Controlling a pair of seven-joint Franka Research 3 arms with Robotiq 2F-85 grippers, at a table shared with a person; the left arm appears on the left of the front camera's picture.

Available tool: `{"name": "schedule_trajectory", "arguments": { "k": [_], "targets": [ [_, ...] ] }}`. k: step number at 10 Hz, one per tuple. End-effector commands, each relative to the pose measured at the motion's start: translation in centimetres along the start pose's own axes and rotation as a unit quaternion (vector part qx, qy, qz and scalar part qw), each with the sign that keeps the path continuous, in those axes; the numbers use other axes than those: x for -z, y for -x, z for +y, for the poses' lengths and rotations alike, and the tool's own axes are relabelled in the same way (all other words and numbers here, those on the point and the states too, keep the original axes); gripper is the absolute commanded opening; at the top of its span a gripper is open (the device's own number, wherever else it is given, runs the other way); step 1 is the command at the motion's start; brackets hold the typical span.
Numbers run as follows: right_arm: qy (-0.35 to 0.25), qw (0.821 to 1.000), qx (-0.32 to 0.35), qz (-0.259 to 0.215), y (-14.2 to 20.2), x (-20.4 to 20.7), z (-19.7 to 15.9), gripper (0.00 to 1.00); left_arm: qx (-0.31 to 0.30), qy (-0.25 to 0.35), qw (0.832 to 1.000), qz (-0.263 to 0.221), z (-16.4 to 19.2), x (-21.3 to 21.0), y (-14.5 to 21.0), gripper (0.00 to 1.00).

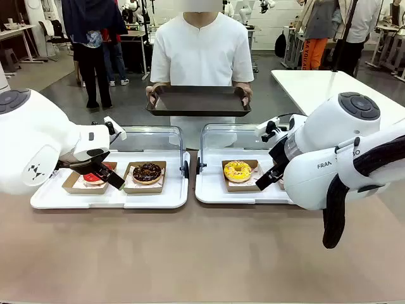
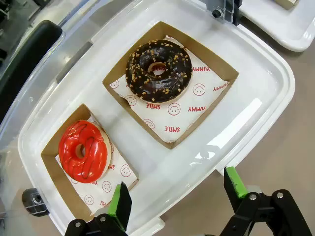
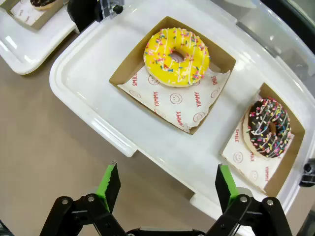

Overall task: Provide the desired donut to the person.
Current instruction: Pick up and lift the Paper togo box containing the Donut pointed at by the person.

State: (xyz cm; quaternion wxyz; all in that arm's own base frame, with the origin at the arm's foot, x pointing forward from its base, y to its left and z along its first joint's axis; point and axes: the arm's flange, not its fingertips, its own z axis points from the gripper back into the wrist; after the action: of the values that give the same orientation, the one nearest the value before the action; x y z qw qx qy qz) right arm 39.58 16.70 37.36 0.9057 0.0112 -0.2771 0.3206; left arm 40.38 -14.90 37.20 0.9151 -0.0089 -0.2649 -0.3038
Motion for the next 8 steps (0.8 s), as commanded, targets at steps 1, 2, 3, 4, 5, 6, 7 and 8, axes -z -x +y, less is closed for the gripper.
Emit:
{"name": "schedule_trajectory", "arguments": {
  "k": [1,2,3,4,5,6,7,8],
  "targets": [
    [0.000,1.000,0.000,0.000,0.00,0.00,0.00,1.00,0.000,0.000,1.000,0.000,-0.01,0.00,0.01,1.00],
    [0.000,1.000,0.000,0.000,0.00,0.00,0.00,1.00,0.000,0.000,1.000,0.000,-0.01,0.00,0.01,1.00],
    [0.000,1.000,0.000,0.000,0.00,0.00,0.00,1.00,0.000,0.000,1.000,0.000,-0.01,0.00,0.01,1.00],
    [0.000,1.000,0.000,0.000,0.00,0.00,0.00,1.00,0.000,0.000,1.000,0.000,-0.01,0.00,0.01,1.00],
    [0.000,1.000,0.000,0.000,0.00,0.00,0.00,1.00,0.000,0.000,1.000,0.000,-0.01,0.00,0.01,1.00],
    [0.000,1.000,0.000,0.000,0.00,0.00,0.00,1.00,0.000,0.000,1.000,0.000,-0.01,0.00,0.01,1.00],
    [0.000,1.000,0.000,0.000,0.00,0.00,0.00,1.00,0.000,0.000,1.000,0.000,-0.01,0.00,0.01,1.00],
    [0.000,1.000,0.000,0.000,0.00,0.00,0.00,1.00,0.000,0.000,1.000,0.000,-0.01,0.00,0.01,1.00]
  ]
}}
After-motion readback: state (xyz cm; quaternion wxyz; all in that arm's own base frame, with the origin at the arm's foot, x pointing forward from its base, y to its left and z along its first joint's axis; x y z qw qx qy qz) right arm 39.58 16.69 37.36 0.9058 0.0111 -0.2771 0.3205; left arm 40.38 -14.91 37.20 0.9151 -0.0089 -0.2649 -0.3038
